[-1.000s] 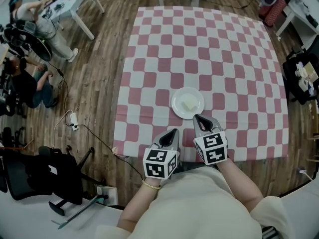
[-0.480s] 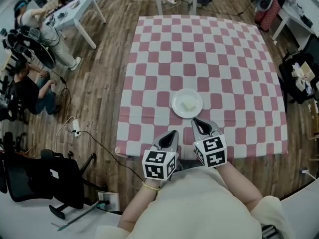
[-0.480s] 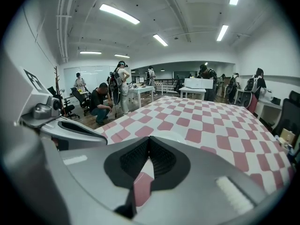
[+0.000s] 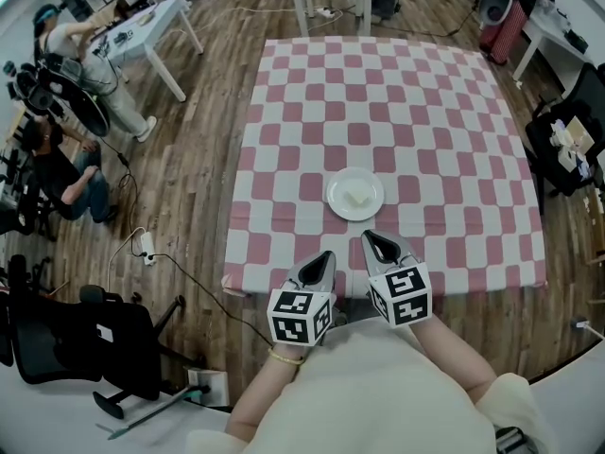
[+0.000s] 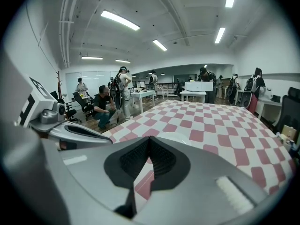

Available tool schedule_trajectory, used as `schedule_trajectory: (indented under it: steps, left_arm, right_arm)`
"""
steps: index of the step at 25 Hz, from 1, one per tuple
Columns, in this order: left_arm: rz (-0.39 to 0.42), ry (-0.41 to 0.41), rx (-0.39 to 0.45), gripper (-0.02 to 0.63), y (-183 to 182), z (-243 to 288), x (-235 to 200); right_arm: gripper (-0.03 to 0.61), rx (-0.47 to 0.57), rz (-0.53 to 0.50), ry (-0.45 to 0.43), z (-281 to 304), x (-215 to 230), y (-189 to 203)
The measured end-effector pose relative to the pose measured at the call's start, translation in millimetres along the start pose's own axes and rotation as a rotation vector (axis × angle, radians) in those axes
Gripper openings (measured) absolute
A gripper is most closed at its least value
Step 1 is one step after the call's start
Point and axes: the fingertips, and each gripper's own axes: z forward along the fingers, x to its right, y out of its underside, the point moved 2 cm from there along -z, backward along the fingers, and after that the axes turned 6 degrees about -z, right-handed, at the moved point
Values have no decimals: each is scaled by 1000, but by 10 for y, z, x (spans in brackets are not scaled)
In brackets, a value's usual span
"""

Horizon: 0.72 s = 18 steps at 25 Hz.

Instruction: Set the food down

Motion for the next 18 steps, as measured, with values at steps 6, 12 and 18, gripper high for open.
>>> schedule_trajectory:
  steps: [6,12,18]
  left_arm:
    - [20,-2,19,0,19,-105,25]
    - [37,-5,33,0,25,-194,48]
    - [34,1,42,0,40,-240,64]
  right_arm:
    - [6,34,-2,-8,-104,-119,0]
    - [6,59,-1,-13,-179,-204,-12]
    - [6,68,1,-16,-232,-261,1]
